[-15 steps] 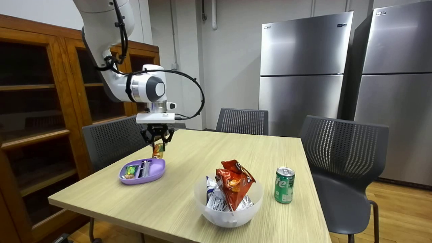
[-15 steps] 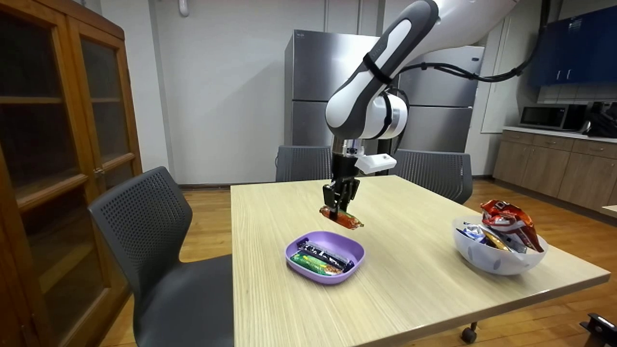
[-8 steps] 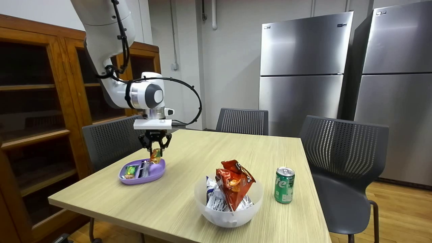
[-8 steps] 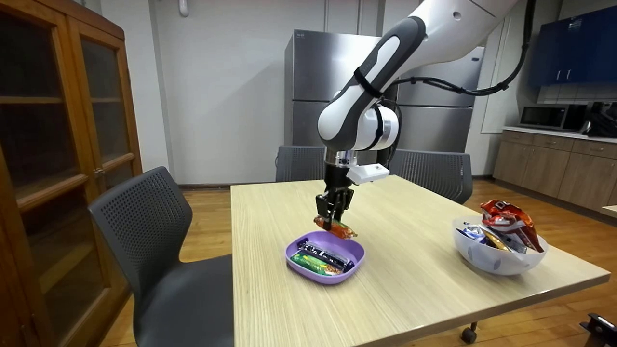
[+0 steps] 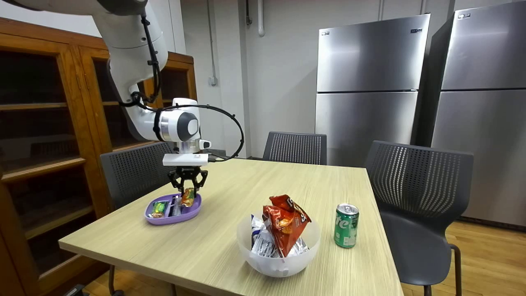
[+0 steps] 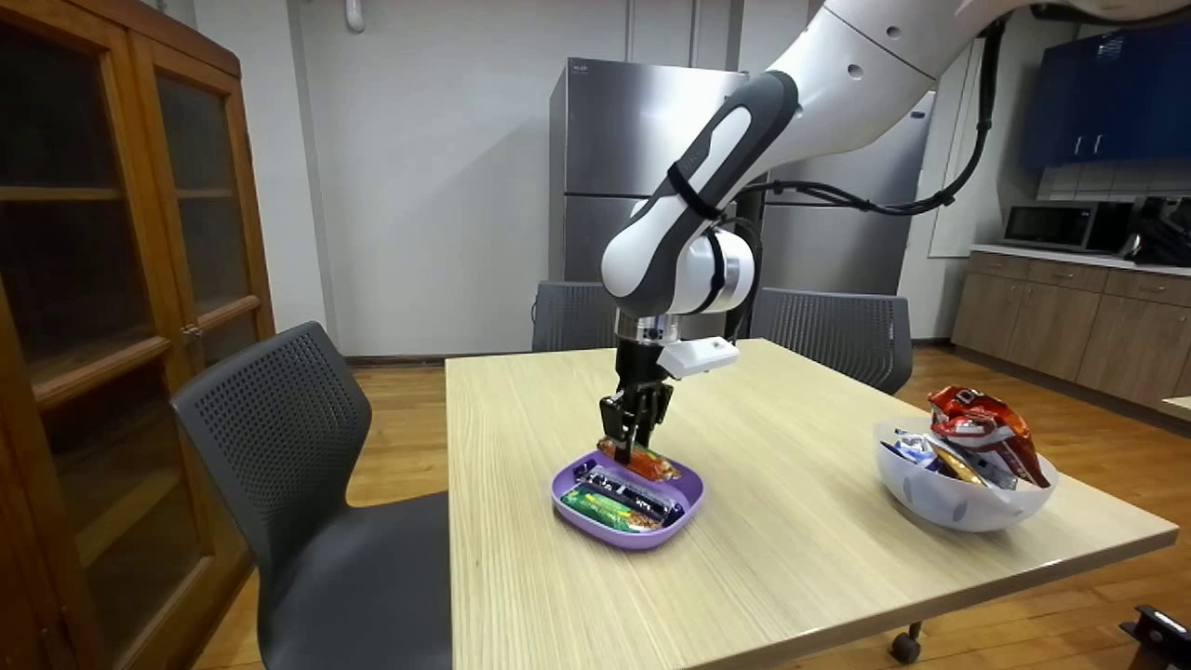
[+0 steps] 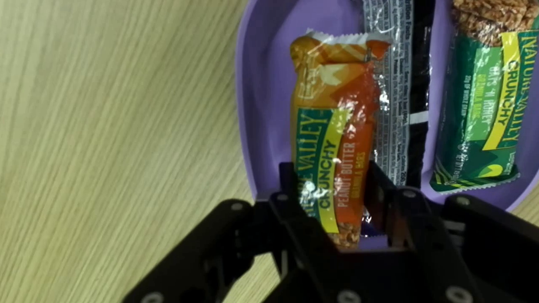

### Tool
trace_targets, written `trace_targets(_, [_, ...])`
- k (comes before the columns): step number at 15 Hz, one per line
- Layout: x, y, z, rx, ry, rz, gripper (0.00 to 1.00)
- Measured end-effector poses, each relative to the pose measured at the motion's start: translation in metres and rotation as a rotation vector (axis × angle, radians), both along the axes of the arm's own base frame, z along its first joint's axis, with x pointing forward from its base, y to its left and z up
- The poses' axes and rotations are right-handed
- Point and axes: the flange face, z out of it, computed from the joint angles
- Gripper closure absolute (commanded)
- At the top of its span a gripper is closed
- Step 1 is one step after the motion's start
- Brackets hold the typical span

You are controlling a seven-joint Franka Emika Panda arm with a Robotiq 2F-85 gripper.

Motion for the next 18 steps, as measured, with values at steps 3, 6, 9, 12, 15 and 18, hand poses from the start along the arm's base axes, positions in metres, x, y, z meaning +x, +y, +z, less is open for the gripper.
trace_targets(3, [0.002,0.003,0.005,0.006,-0.010,0.017,0.04])
trace_targets(6, [0.006,0.010,0.028,0.015,-0.042,0.043,0.00])
trace_targets(9, [0.008,0.010,0.052,0.009,-0.068,0.052,0.00])
trace_targets(12, [0.006,0.004,0.070,0.003,-0.080,0.046,0.00])
trace_targets(15, [0.001,-0.010,0.080,-0.012,-0.078,0.029,0.00])
trace_targets(18, [-0.006,-0.029,0.084,-0.031,-0.060,-0.002,0.00])
